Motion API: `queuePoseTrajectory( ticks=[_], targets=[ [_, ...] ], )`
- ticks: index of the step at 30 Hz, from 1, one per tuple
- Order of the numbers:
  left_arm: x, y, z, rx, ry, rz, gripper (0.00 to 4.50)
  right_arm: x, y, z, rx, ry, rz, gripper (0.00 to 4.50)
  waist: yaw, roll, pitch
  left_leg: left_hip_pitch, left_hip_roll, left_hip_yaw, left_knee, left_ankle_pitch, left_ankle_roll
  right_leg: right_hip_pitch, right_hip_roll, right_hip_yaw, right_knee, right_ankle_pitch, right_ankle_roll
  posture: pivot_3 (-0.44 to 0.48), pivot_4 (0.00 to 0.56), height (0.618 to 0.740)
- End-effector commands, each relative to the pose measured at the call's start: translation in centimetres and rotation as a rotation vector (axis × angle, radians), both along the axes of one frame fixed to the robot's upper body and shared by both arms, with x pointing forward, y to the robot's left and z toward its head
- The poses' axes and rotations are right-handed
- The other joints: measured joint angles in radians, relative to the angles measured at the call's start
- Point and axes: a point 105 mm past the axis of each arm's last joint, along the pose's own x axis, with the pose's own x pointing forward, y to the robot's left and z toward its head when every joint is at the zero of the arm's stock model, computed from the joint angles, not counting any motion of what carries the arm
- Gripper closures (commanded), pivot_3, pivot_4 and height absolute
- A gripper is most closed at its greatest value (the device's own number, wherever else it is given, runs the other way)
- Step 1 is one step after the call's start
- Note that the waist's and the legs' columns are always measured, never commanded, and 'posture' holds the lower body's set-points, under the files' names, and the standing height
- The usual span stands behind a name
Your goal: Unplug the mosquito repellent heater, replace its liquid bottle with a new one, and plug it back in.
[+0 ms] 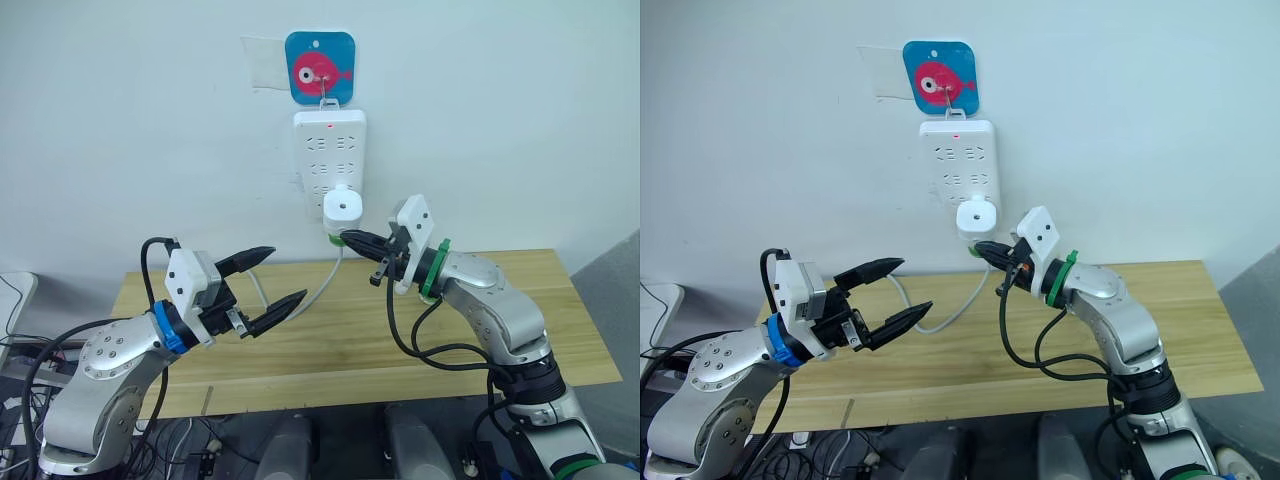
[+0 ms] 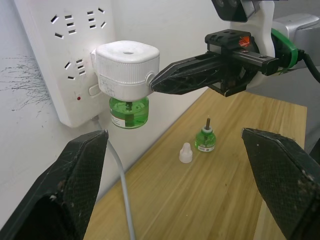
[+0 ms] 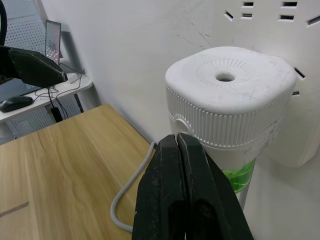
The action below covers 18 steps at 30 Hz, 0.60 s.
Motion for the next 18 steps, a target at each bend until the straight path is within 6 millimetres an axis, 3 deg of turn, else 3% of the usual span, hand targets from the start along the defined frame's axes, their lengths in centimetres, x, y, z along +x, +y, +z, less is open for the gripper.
queuePoseTrajectory(
  ticks=[1, 14, 18],
  targets=[
    [-0.3, -0.3, 0.3, 0.009, -0.020, -0.014, 0.00, 0.2, -0.5, 2.5, 0.064, -0.059, -0.037, 4.47, 0.000, 0.000, 0.000, 0.000, 0.000, 0.000, 0.000, 0.000, 0.000, 0.000, 0.000, 0.000, 0.000, 0.000, 0.000, -0.004, 0.210, 0.740],
    [-0.3, -0.2, 0.3, 0.014, -0.018, -0.013, 0.00, 1.0, -1.2, 2.9, 0.094, -0.038, -0.093, 4.47, -0.001, 0.000, 0.000, 0.000, 0.000, 0.000, 0.000, 0.000, 0.000, 0.000, 0.000, 0.000, 0.000, 0.000, 0.000, -0.010, 0.217, 0.740],
    [-0.1, 0.0, 0.2, 0.020, -0.016, -0.010, 0.00, -0.6, -0.7, 2.3, 0.048, -0.039, 0.008, 4.47, -0.001, 0.000, 0.000, 0.000, 0.000, 0.000, 0.000, 0.000, 0.000, 0.000, 0.000, 0.000, 0.000, 0.000, 0.000, -0.017, 0.218, 0.740]
  ],
)
